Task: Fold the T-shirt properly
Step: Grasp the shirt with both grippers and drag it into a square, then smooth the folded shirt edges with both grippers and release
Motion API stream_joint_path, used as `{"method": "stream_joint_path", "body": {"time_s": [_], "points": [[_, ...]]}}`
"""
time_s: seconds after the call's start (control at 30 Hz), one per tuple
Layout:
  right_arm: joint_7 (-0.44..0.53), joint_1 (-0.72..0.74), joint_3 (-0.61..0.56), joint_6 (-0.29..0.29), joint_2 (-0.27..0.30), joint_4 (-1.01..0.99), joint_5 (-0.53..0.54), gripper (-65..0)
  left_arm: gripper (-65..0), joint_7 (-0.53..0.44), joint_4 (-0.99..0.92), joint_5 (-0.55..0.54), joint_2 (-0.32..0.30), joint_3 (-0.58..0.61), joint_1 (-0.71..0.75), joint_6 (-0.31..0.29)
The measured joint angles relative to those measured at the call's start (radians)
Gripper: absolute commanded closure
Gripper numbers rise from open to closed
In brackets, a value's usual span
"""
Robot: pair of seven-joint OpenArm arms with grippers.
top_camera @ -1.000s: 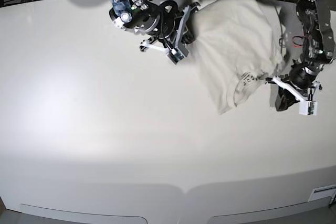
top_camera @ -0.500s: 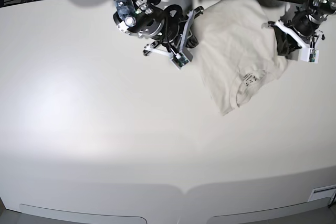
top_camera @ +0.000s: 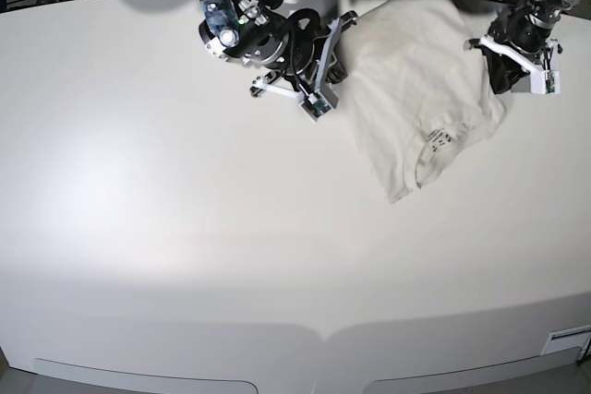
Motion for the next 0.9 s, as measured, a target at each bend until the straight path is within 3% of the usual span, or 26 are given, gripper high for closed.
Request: {"method": "stream_joint_path", "body": {"time_s": [0.13,0.37,0.5,0.67,0.9], "points": [[-0.004,0.0,0.001,0.0,0.0,0.0,-0.001,0.0,0.0,0.016,-0.066,0.013,0.004,-0.002,-0.097,-0.073],[-0.005,0.0,0.002,-0.031,0.0,0.0,0.076,0.0,0.0,0.064,-0.077,0.041,0.026,-0.001,-0.185,-0.066],[-0.009,-0.006,0.002,-0.042,-0.032,0.0,0.079,0.0,0.0,0.079,-0.088,0.1,0.079,-0.002,-0.24,-0.067],[-0.008,-0.034,-0.005,-0.042,-0.033,0.0,0.074,0.0,0.0,0.092,-0.113,0.188,0.141,0.0,-0.324,-0.067],[0.003,-0.035,-0.005,-0.041,-0.033,0.001,0.019,0.0,0.0,0.135,-0.117,0.175,0.074,0.003,-0.381,-0.067]]}}
